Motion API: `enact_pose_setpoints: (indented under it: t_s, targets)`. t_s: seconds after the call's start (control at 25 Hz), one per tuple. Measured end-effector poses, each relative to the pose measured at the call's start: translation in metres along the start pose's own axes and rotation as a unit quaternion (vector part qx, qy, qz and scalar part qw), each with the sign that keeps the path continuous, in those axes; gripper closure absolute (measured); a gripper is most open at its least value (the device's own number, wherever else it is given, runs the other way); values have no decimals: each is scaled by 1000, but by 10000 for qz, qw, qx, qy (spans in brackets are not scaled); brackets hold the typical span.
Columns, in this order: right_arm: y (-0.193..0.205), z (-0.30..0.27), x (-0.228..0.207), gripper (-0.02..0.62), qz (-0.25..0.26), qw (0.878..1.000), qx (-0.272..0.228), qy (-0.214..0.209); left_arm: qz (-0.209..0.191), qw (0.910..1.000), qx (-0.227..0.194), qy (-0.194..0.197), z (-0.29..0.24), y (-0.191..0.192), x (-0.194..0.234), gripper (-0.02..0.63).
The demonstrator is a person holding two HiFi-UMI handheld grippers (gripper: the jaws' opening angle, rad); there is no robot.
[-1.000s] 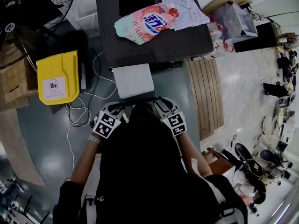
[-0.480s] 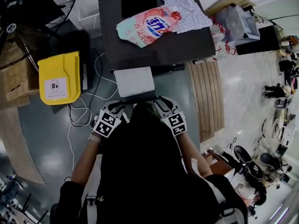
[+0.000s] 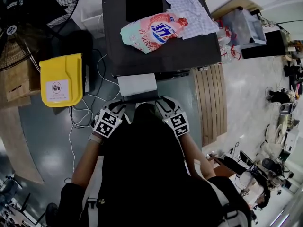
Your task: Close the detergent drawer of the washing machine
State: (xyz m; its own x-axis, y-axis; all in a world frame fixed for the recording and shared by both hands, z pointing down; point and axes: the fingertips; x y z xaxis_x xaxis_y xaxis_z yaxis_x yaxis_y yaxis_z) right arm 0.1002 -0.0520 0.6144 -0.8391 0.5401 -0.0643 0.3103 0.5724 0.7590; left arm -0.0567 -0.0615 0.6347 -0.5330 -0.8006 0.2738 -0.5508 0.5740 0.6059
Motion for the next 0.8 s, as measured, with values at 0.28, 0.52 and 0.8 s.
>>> enact_pose_setpoints:
  t_s: [0.28, 0.52, 0.8]
  targets:
    - [-13, -15, -11, 462, 78, 9999, 20, -124, 100, 9999, -74, -46, -4, -15, 18, 515]
    - [-27, -28, -23, 465, 152, 9997, -6, -215, 177, 9997, -109, -162, -6, -29, 36, 514]
    - [-42, -39, -34, 466, 243, 9992, -23, -315, 247, 9992, -147, -264, -8, -42, 53, 512]
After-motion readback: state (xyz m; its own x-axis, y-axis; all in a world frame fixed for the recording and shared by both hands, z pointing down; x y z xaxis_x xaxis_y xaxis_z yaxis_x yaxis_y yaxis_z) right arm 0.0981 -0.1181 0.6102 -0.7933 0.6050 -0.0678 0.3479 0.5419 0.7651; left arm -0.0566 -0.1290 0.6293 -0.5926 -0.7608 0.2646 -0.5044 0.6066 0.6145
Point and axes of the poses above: the fingertips, and each gripper's own axes: z backward along the fingers, x to its left, y out of its underside, and after that the axes turned 3 degrees about z, right-handed
